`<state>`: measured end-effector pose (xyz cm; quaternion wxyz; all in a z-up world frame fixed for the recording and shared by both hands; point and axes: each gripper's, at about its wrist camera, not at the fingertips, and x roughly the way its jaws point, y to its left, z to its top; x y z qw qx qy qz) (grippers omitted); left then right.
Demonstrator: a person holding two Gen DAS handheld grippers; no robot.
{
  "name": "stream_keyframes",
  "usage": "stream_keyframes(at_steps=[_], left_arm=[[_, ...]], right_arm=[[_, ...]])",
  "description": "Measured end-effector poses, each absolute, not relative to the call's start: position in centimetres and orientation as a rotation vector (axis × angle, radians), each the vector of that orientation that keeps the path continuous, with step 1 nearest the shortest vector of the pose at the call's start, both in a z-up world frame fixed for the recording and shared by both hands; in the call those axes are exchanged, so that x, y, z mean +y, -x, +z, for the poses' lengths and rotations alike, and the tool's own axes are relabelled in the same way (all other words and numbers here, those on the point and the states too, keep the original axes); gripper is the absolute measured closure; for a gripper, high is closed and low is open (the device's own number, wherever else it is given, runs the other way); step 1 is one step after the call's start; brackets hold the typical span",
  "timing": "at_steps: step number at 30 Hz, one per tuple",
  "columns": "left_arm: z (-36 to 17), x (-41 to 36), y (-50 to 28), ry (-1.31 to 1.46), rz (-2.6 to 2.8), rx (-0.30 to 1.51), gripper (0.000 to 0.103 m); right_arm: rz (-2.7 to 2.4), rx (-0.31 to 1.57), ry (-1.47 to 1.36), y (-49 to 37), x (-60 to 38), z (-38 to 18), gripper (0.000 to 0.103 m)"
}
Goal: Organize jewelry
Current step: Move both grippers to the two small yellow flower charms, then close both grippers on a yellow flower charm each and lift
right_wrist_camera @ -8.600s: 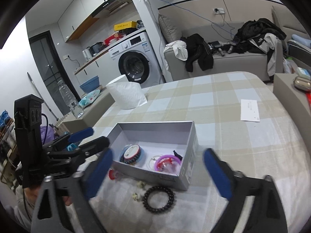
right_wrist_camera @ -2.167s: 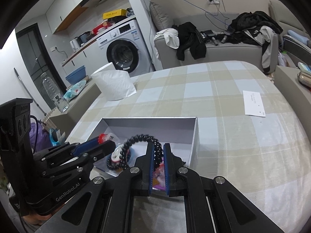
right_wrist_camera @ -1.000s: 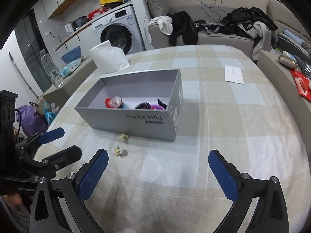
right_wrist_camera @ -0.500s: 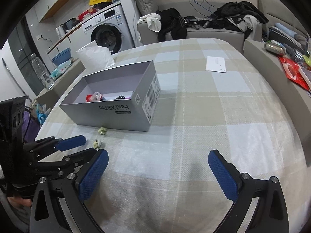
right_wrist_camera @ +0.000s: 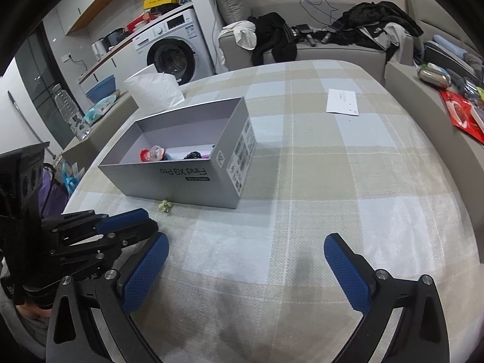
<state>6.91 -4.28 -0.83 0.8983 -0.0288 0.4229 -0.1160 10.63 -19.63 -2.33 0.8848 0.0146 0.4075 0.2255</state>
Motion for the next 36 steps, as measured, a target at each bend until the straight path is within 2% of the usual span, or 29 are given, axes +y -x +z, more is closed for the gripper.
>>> stream_keyframes(at_steps=[4, 6, 8, 10, 15, 19, 30, 34, 36], left_arm=[[0.0, -3.2, -5.7, 0.081, -0.212, 0.837, 0.090], [0.2, -2.7, -5.3, 0.088, -0.192, 0.825, 0.090], [0.2, -2.0, -5.1, 0.101, -0.171, 0.818, 0.090], [0.1, -1.2, -4.8, 0.118, -0.152, 0.813, 0.090], [-0.1, -0.3, -4.7, 0.150, -0.127, 0.805, 0.090], [-0.2, 0.2, -4.8, 0.165, -0.124, 0.799, 0.090], [-0.6, 1.1, -4.7, 0.196, -0.119, 0.802, 0.090], [-0.5, 1.1, -4.6, 0.195, -0.113, 0.804, 0.090], [-0.4, 1.0, -4.6, 0.192, -0.111, 0.801, 0.090]], right_arm=[[0.512, 0.853, -0.007, -10.6, -18.1, -2.4, 0.000], [0.544, 0.853, 0.017, -10.5, -16.9, -2.4, 0.010], [0.578, 0.864, 0.055, -10.5, -15.5, -2.6, 0.030], [0.612, 0.881, 0.087, -10.7, -13.9, -2.9, 0.043], [0.668, 0.884, 0.138, -11.3, -10.9, -3.1, 0.050], [0.680, 0.899, 0.182, -11.5, -9.5, -3.5, 0.067], [0.634, 0.897, 0.261, -12.0, -7.8, -4.0, 0.074], [0.604, 0.863, 0.337, -11.5, -7.1, -4.1, 0.091], [0.605, 0.861, 0.337, -11.5, -7.1, -4.1, 0.093]])
